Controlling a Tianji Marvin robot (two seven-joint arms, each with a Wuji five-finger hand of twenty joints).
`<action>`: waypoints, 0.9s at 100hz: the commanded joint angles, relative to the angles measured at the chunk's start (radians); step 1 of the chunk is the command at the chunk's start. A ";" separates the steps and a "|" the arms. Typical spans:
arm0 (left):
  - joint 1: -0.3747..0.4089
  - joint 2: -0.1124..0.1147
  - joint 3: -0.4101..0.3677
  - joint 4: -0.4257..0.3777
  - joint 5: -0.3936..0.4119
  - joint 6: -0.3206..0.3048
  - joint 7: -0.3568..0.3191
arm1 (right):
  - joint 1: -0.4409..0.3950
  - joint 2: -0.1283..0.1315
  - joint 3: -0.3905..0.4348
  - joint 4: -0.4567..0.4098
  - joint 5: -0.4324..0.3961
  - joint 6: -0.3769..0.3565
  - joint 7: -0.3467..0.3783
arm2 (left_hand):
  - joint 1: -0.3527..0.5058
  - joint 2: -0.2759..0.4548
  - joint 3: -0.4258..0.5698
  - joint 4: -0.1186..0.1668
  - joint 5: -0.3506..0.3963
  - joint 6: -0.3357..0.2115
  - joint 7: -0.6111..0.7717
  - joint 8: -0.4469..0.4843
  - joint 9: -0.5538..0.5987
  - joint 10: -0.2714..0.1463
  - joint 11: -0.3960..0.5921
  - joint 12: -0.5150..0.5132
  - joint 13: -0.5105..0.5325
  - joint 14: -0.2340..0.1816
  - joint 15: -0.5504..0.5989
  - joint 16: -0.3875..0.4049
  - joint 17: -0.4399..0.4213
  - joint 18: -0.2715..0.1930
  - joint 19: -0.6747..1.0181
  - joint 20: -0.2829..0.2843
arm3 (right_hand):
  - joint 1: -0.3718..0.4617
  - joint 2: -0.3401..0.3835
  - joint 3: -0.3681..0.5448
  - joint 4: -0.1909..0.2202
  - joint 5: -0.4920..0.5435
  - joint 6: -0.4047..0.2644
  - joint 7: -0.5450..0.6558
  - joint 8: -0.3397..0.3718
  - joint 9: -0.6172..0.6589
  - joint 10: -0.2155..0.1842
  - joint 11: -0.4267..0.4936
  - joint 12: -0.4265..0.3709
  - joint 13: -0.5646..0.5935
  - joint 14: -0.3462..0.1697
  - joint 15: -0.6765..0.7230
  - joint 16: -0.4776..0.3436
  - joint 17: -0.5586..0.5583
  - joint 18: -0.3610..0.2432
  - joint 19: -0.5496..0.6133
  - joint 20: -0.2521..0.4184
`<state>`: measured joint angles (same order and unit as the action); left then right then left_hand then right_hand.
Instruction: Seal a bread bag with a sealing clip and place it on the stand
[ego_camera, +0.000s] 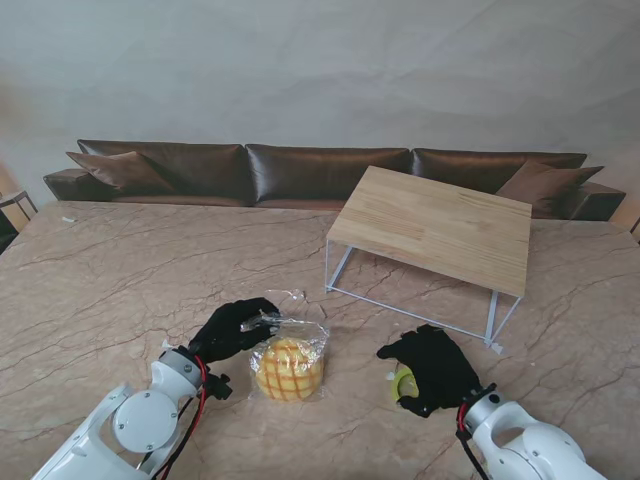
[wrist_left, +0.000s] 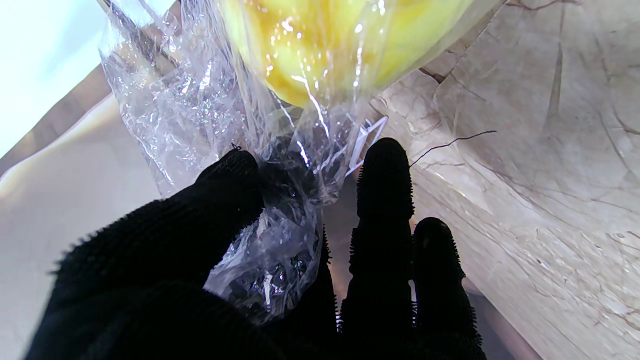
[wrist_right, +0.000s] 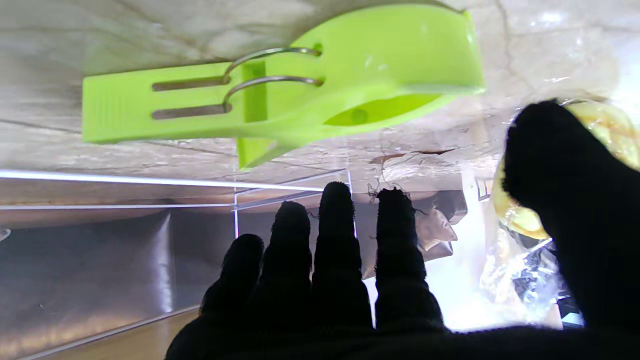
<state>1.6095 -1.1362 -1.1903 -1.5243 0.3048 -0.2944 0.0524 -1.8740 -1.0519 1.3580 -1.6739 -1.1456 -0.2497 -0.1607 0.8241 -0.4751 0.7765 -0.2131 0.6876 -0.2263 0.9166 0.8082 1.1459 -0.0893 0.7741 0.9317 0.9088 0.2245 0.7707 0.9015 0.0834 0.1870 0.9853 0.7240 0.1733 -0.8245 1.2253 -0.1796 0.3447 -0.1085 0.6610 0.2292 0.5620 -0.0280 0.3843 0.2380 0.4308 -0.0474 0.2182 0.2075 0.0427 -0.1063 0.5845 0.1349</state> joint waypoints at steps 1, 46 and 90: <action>0.009 -0.003 0.000 -0.001 0.000 -0.003 -0.003 | -0.016 0.006 0.009 -0.014 0.000 -0.007 -0.014 | 0.043 0.042 -0.004 0.003 0.029 -0.097 0.089 0.037 0.021 -0.098 0.007 0.018 0.015 -0.007 -0.008 0.004 -0.009 -0.010 0.013 0.018 | 0.034 -0.016 0.041 0.018 -0.007 0.002 0.016 -0.007 0.002 -0.008 0.005 0.006 0.019 -0.038 0.017 -0.007 0.032 -0.035 0.004 -0.019; 0.003 -0.004 0.012 0.007 -0.011 -0.011 -0.004 | -0.069 0.018 0.111 -0.042 -0.070 -0.062 0.038 | 0.043 0.045 -0.008 0.003 0.030 -0.098 0.090 0.038 0.021 -0.098 0.005 0.018 0.015 -0.007 -0.008 0.004 -0.007 -0.009 0.013 0.020 | 0.125 -0.210 0.163 -0.019 0.006 -0.015 0.037 0.011 0.047 -0.025 -0.021 -0.005 0.093 -0.060 0.002 -0.016 0.129 -0.042 0.005 -0.062; 0.001 -0.002 0.013 0.006 -0.021 -0.009 -0.019 | -0.007 0.027 0.075 0.056 -0.115 -0.062 -0.057 | 0.044 0.045 -0.009 0.004 0.030 -0.097 0.089 0.039 0.022 -0.097 0.005 0.019 0.017 -0.006 -0.007 0.005 -0.004 -0.010 0.015 0.023 | 0.130 -0.203 0.164 -0.024 -0.059 -0.038 0.048 0.016 0.000 -0.051 -0.037 -0.009 0.067 -0.095 -0.017 -0.025 0.123 -0.062 -0.013 -0.074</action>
<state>1.6044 -1.1360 -1.1807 -1.5178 0.2868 -0.3025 0.0410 -1.8850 -1.0238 1.4375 -1.6171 -1.2609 -0.3076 -0.2168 0.8255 -0.4751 0.7675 -0.2115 0.6876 -0.2277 0.9165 0.8082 1.1458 -0.0904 0.7727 0.9319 0.9088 0.2245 0.7707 0.9015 0.0834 0.1870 0.9853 0.7290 0.2885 -0.9921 1.3599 -0.1895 0.3330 -0.1337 0.6989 0.2290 0.5882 -0.0682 0.3624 0.2329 0.5133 -0.0954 0.2179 0.1916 0.1725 -0.1411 0.5825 0.0727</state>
